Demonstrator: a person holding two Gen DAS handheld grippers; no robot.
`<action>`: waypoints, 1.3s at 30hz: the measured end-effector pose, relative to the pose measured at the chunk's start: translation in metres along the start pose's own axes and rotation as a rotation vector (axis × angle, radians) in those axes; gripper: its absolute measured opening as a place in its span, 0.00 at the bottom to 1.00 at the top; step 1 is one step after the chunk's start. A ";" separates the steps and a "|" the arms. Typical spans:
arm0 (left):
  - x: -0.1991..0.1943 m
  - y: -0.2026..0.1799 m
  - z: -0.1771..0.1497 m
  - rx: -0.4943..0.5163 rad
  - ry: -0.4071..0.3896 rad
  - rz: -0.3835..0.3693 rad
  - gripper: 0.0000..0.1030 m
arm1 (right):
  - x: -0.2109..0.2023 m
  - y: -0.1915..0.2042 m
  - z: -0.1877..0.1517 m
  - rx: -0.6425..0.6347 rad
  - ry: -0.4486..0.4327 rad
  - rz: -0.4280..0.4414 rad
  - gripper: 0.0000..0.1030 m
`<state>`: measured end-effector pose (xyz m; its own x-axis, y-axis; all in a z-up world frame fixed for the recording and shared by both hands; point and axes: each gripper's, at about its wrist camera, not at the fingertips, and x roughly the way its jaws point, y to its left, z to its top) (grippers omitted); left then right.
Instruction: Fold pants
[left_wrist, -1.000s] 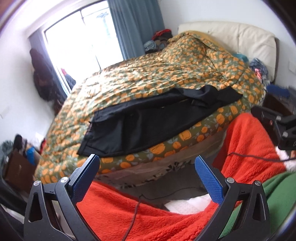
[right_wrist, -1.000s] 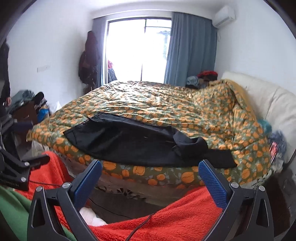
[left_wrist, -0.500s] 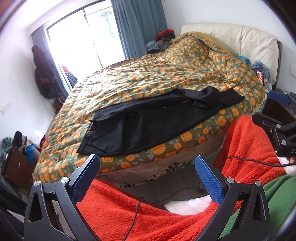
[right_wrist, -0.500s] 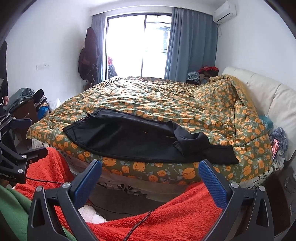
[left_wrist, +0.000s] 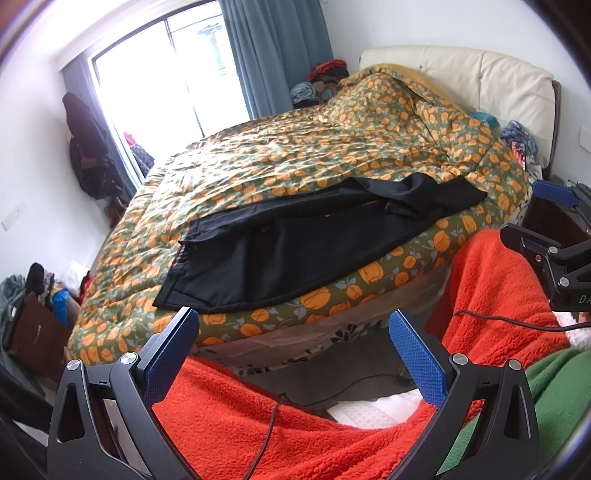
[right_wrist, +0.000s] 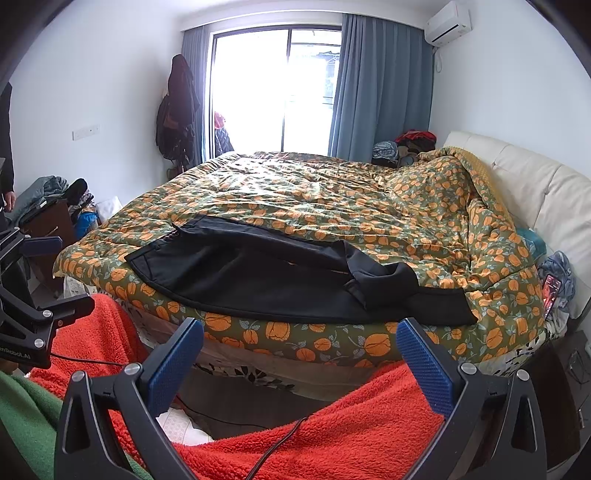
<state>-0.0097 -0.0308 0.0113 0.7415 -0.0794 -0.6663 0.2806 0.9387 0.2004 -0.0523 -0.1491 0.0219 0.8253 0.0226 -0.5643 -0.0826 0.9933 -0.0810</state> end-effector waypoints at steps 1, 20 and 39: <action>0.000 0.000 0.000 -0.001 0.000 -0.001 1.00 | 0.000 0.000 0.000 -0.001 0.000 0.000 1.00; 0.107 0.068 0.100 -0.204 -0.009 0.125 1.00 | 0.102 -0.178 0.067 0.313 -0.015 0.003 1.00; 0.223 0.067 0.097 -0.262 0.208 0.102 1.00 | 0.301 -0.211 0.052 0.340 0.182 -0.112 0.16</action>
<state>0.2336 -0.0180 -0.0548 0.6103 0.0643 -0.7896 0.0255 0.9946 0.1007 0.2427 -0.3460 -0.0882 0.7040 -0.0785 -0.7059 0.2174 0.9700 0.1089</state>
